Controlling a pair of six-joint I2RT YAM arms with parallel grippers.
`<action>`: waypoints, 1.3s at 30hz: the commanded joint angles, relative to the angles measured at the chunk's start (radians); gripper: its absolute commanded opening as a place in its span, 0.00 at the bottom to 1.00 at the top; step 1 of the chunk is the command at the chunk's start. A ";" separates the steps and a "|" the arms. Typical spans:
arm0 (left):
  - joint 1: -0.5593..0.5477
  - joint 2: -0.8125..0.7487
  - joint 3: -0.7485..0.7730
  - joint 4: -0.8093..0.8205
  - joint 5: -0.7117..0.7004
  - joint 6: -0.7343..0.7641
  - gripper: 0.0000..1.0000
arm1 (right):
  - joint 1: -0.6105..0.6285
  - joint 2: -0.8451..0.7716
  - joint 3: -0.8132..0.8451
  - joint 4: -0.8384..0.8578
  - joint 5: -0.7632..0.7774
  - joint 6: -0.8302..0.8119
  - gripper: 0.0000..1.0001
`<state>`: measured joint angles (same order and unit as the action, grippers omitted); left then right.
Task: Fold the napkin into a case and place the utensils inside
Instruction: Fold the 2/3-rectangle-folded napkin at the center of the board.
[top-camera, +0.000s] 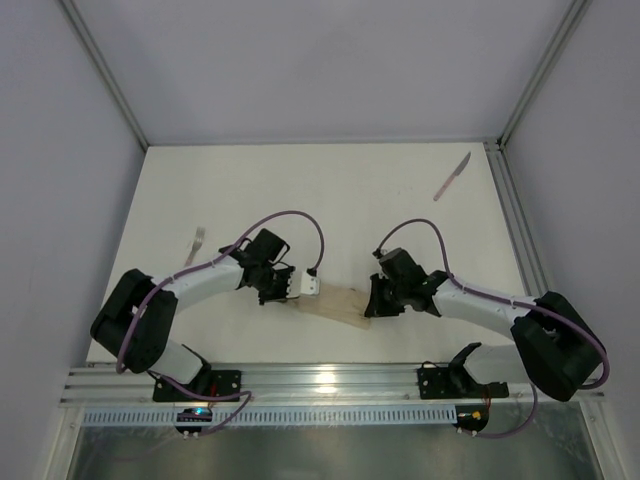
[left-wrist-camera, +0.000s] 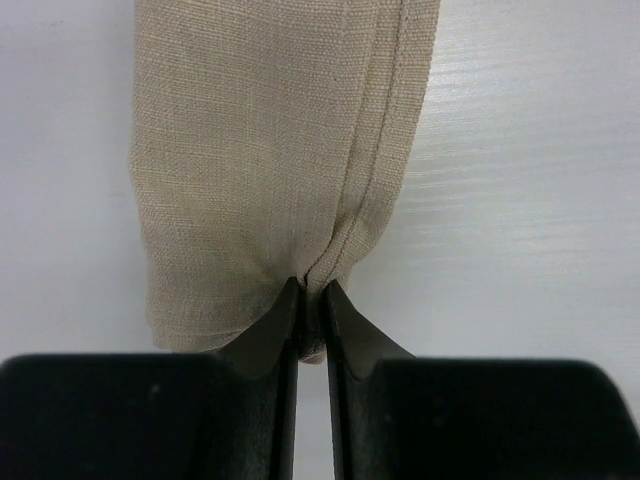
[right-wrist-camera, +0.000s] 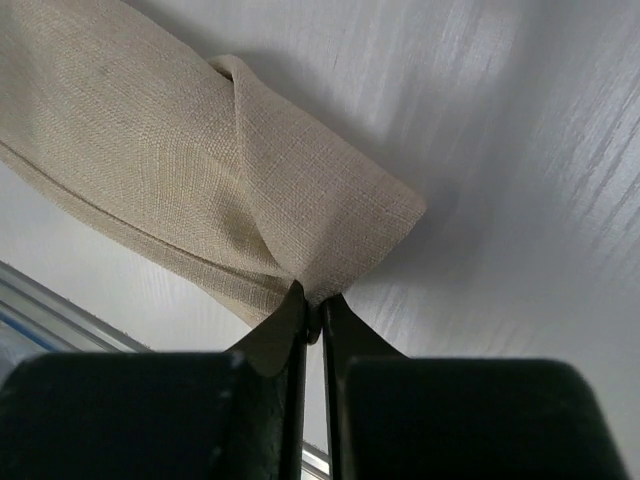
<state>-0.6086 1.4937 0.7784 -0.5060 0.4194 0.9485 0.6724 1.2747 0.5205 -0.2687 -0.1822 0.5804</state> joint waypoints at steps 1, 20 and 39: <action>-0.006 -0.013 -0.004 -0.045 -0.002 -0.056 0.10 | -0.016 0.054 0.018 0.085 0.033 -0.046 0.04; 0.010 0.122 0.127 0.127 -0.133 -0.232 0.07 | -0.286 0.445 0.552 -0.039 0.106 -0.540 0.20; 0.010 0.134 0.127 0.123 -0.106 -0.275 0.09 | -0.108 0.245 0.541 0.038 0.044 -0.492 0.24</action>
<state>-0.6014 1.6352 0.8993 -0.3523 0.2935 0.6930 0.5747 1.5105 1.0344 -0.3550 -0.0952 0.0635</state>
